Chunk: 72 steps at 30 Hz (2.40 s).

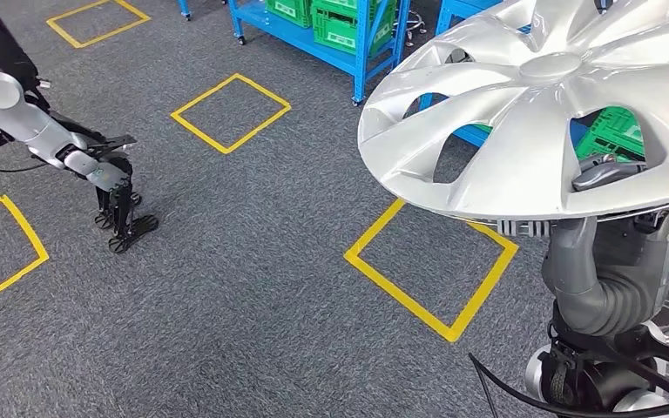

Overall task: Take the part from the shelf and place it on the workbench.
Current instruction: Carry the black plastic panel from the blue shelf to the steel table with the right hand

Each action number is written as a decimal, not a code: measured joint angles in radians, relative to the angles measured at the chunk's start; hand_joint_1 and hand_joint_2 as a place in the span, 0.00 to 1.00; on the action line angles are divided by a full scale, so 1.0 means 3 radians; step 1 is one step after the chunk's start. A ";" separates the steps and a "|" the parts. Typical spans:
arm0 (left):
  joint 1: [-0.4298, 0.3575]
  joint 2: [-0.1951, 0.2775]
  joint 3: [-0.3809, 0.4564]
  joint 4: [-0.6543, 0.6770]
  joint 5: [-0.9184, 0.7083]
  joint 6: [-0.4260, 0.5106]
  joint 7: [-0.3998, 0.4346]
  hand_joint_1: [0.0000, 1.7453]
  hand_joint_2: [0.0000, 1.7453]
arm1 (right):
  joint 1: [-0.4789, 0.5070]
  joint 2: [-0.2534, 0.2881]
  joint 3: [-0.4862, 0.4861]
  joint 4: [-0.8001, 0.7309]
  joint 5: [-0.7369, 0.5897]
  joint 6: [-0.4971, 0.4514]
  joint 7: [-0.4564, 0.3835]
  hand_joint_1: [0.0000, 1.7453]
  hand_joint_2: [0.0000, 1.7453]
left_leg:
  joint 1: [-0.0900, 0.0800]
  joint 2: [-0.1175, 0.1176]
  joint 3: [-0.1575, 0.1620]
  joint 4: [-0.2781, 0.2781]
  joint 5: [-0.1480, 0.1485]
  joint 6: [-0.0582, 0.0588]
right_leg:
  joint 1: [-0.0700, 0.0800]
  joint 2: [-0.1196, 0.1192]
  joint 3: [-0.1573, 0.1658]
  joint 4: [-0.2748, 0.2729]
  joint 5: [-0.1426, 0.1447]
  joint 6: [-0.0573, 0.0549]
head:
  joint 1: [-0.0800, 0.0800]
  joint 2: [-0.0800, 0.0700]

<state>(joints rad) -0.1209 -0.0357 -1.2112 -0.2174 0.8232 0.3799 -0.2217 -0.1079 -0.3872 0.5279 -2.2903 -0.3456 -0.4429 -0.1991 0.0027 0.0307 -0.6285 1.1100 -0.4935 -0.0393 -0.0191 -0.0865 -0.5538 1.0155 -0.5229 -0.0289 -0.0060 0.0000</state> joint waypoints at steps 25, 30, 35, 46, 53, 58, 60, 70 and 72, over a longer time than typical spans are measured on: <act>-0.0059 -0.0002 -0.0003 0.0000 -0.0064 -0.0066 0.0027 0.00 1.00 | -0.0001 -0.0011 -0.0003 0.0002 0.0015 0.0030 -0.0014 1.00 1.00 | 0.0002 -0.0177 -0.0262 0.0345 -0.0208 -0.0008 | -0.0022 0.0265 -0.0034 -0.0015 0.0059 -0.0027 | 0.0038 0.0000; -0.0069 0.0007 -0.0003 0.0001 -0.0064 -0.0069 0.0041 0.00 1.00 | -0.0003 -0.0010 -0.0002 0.0002 0.0015 0.0031 -0.0014 1.00 1.00 | 0.0026 -0.0041 -0.0132 0.0127 0.0010 -0.0029 | -0.0016 0.0035 0.0006 -0.0003 0.0011 0.0003 | 0.0001 0.0000; -0.0082 0.0013 -0.0003 0.0001 -0.0064 -0.0069 0.0043 0.00 1.00 | -0.0011 -0.0010 -0.0004 0.0002 0.0015 0.0034 -0.0014 1.00 1.00 | -0.0035 0.0070 0.0069 -0.0296 0.0119 0.0083 | 0.0012 -0.0138 0.0041 -0.0006 -0.0031 0.0088 | 0.0003 0.0000; -0.0112 0.0027 -0.0008 0.0001 -0.0113 -0.0078 0.0064 0.00 1.00 | -0.0021 -0.0012 -0.0006 0.0017 0.0015 0.0050 -0.0014 1.00 1.00 | -0.0024 -0.0431 0.0067 -0.0279 0.0121 0.0156 | -0.0015 0.0440 -0.0270 0.0360 -0.0006 0.0069 | 0.0113 0.0000; -0.0125 0.0042 -0.0024 0.0001 -0.0130 -0.0089 0.0091 0.00 1.00 | -0.0050 -0.0013 -0.0014 0.0026 0.0011 0.0057 -0.0013 1.00 1.00 | -0.0004 -0.0447 -0.0065 -0.0124 0.0051 0.0028 | -0.0017 0.0393 -0.0127 0.0063 0.0083 -0.0004 | 0.0087 0.0000; -0.0159 0.0045 -0.0027 0.0000 -0.0158 -0.0111 0.0101 0.00 1.00 | -0.0054 -0.0012 -0.0016 0.0031 0.0004 0.0057 -0.0010 1.00 1.00 | 0.0016 -0.0150 -0.0410 0.0625 -0.0219 -0.0014 | 0.0010 0.0142 -0.0073 0.0051 0.0047 -0.0046 | 0.0024 0.0000; -0.0159 0.0047 -0.0029 0.0000 -0.0170 -0.0114 0.0106 0.00 1.00 | -0.0056 -0.0011 -0.0016 0.0034 0.0000 0.0057 -0.0009 1.00 1.00 | 0.0016 -0.0099 -0.0257 0.0335 -0.0029 -0.0006 | 0.0014 0.0059 -0.0050 0.0052 0.0026 -0.0035 | 0.0013 0.0000; -0.0177 0.0074 -0.0037 0.0000 -0.0176 -0.0117 0.0105 0.00 1.00 | -0.0073 -0.0013 -0.0022 0.0049 -0.0004 0.0057 -0.0009 1.00 1.00 | -0.0031 -0.0104 0.0076 -0.0333 0.0156 0.0178 | 0.0011 0.0210 -0.0230 0.0530 -0.0297 0.0086 | 0.0053 0.0000; -0.0181 0.0074 -0.0038 0.0000 -0.0176 -0.0120 0.0104 0.00 1.00 | -0.0067 -0.0014 -0.0023 0.0056 -0.0007 0.0057 -0.0009 1.00 1.00 | -0.0030 -0.0197 0.0076 -0.0327 0.0154 0.0185 | 0.0011 0.0275 -0.0457 0.0914 -0.0405 0.0089 | 0.0082 0.0000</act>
<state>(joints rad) -0.1753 -0.0135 -1.2224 -0.2174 0.7705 0.3440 -0.1906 -0.1279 -0.3914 0.5211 -2.2736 -0.3478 -0.4257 -0.2018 -0.0065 -0.0285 -0.6057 1.0118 -0.4473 0.0162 -0.0158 -0.0040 -0.6909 1.2897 -0.6446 -0.0021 0.0185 0.0000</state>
